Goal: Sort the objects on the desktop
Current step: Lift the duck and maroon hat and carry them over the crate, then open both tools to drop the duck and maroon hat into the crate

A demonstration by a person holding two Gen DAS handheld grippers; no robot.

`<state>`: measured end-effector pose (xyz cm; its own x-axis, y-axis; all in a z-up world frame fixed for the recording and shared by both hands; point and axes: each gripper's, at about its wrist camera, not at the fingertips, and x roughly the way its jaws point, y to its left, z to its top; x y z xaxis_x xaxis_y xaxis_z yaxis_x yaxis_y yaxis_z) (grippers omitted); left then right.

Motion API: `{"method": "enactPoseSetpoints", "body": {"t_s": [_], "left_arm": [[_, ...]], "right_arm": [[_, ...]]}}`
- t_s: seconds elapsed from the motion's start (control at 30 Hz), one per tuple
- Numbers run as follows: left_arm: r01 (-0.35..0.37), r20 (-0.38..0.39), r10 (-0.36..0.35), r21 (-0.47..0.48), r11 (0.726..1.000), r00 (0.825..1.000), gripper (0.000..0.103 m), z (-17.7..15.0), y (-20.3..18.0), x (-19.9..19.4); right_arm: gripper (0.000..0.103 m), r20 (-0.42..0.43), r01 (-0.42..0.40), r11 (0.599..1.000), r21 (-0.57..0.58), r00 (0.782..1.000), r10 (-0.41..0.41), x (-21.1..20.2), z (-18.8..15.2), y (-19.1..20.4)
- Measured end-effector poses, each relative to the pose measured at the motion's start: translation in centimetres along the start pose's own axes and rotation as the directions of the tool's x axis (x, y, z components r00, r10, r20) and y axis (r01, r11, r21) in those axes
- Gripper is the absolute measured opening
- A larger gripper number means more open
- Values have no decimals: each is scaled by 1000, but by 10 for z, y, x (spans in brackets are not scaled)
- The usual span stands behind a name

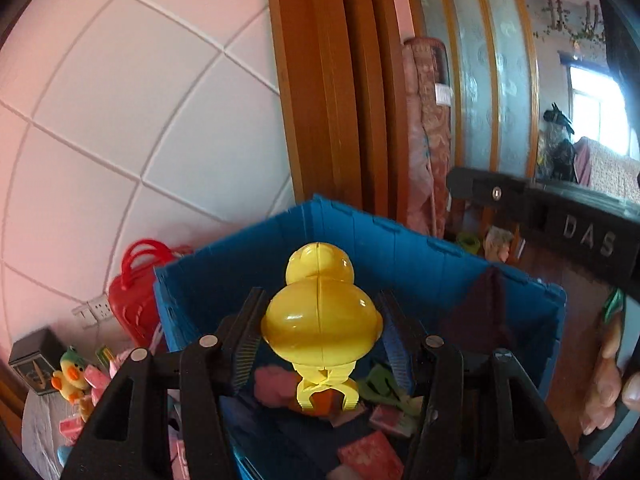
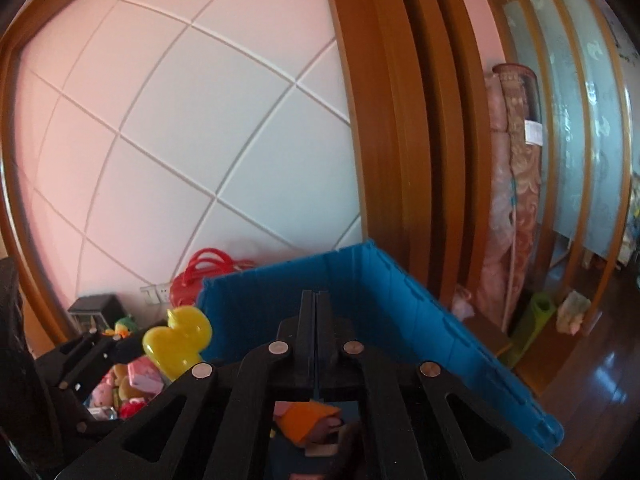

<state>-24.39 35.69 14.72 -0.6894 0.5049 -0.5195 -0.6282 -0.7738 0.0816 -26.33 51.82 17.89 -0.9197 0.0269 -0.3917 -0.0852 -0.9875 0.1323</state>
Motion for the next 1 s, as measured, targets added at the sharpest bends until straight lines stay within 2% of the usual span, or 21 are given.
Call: {"method": "enactPoseSetpoints", "body": {"t_s": [0.13, 0.33, 0.37, 0.43, 0.6, 0.67, 0.8, 0.87, 1.0], "left_arm": [[-1, -61, 1, -6, 1000, 998, 55, -14, -1, 13], [-20, -81, 17, -30, 999, 997, 56, -23, -6, 14], [-26, -83, 23, -34, 999, 996, 58, -24, -6, 14], [-32, -82, 29, -44, 999, 996, 72, -27, -6, 15], [-42, -84, 38, -53, 998, 996, 73, -28, -2, 16], [-49, -84, 44, -58, 997, 995, 73, -28, 0, 15], [-61, -85, 55, -68, 996, 995, 73, -29, 5, 13], [-65, -80, 59, -74, 995, 995, 73, -31, 9, 11], [-70, -55, 64, -97, 993, 996, 73, -32, 20, -1]], "right_arm": [[1, -35, 3, 1000, -15, 999, -4, 2, -8, -9], [1, -84, 21, 999, -50, 996, -25, 8, -22, -3], [1, -90, 24, 998, -54, 996, -29, 9, -24, -2], [1, -99, 34, 998, -57, 994, -39, 10, -26, -2], [3, -101, 50, 997, -55, 993, -56, 8, -27, -2], [12, -100, 56, 997, -56, 993, -61, 8, -26, -2], [22, -101, 62, 996, -61, 993, -68, 7, -26, 2], [37, -100, 61, 996, -67, 993, -68, 6, -27, 5], [50, -91, 57, 994, -90, 994, -66, 2, -27, 17]]}}
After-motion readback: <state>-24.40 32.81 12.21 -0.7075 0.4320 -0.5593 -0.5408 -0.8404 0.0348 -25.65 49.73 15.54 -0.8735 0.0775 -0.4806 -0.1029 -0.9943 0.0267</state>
